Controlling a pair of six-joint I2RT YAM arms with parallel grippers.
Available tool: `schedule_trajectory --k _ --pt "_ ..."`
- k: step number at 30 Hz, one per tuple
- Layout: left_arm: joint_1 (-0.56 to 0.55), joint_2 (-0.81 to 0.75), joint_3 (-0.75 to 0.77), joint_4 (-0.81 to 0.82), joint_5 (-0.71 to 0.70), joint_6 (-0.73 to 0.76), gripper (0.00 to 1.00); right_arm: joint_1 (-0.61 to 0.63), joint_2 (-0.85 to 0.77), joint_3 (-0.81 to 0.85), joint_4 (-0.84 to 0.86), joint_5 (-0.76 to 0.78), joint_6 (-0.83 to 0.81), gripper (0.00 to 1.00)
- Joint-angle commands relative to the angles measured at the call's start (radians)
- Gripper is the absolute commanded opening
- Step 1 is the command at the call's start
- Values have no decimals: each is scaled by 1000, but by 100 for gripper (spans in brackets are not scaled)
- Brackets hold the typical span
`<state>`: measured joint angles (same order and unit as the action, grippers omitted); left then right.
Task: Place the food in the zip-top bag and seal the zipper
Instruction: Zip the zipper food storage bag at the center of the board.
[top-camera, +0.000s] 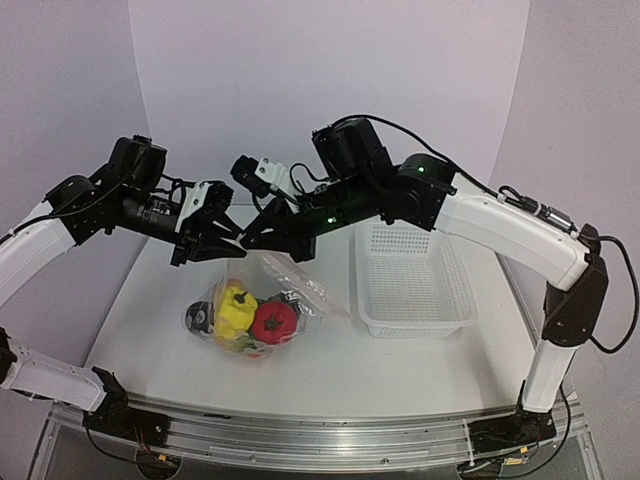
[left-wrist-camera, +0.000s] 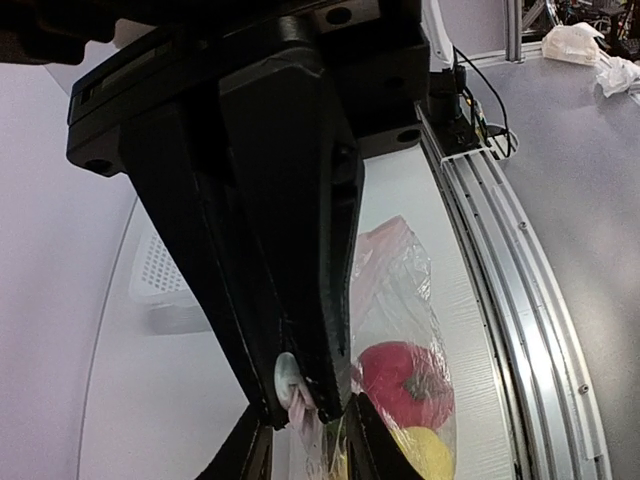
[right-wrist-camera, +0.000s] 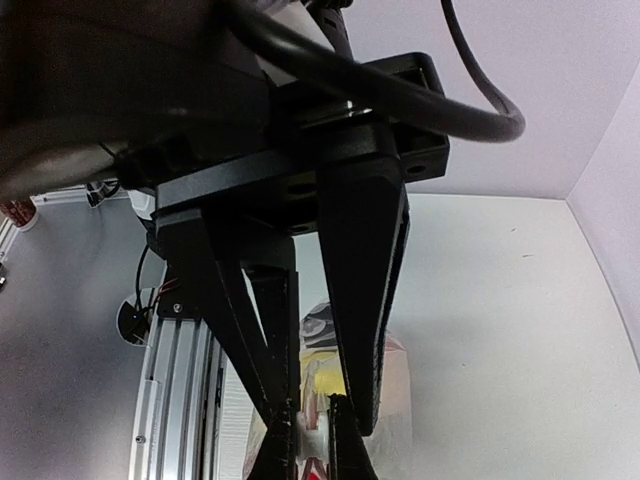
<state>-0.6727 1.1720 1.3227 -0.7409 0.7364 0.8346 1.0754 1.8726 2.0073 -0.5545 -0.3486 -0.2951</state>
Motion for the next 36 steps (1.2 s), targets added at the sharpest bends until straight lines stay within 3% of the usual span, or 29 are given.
schedule_trajectory --k 1,4,6,12,18,27,36 --pt "-4 37 53 18 19 -55 24 -2 -51 -6 52 2 -4 0" --pt "-4 50 68 20 8 -60 4 -2 -52 -11 56 2 -4 0" --pt "-4 49 74 23 -13 -61 0 -1 -58 -19 57 10 -5 0" --pt "-1 31 106 23 -67 -64 0 -6 -113 -114 59 104 -51 0" --pt "30 4 139 57 -3 -84 0 -25 -177 -220 59 194 -88 0" --pt "96 17 235 -41 124 -39 0 -108 -277 -395 56 176 -93 0" --pt "223 54 330 -27 135 -44 0 -187 -364 -559 45 146 -55 0"
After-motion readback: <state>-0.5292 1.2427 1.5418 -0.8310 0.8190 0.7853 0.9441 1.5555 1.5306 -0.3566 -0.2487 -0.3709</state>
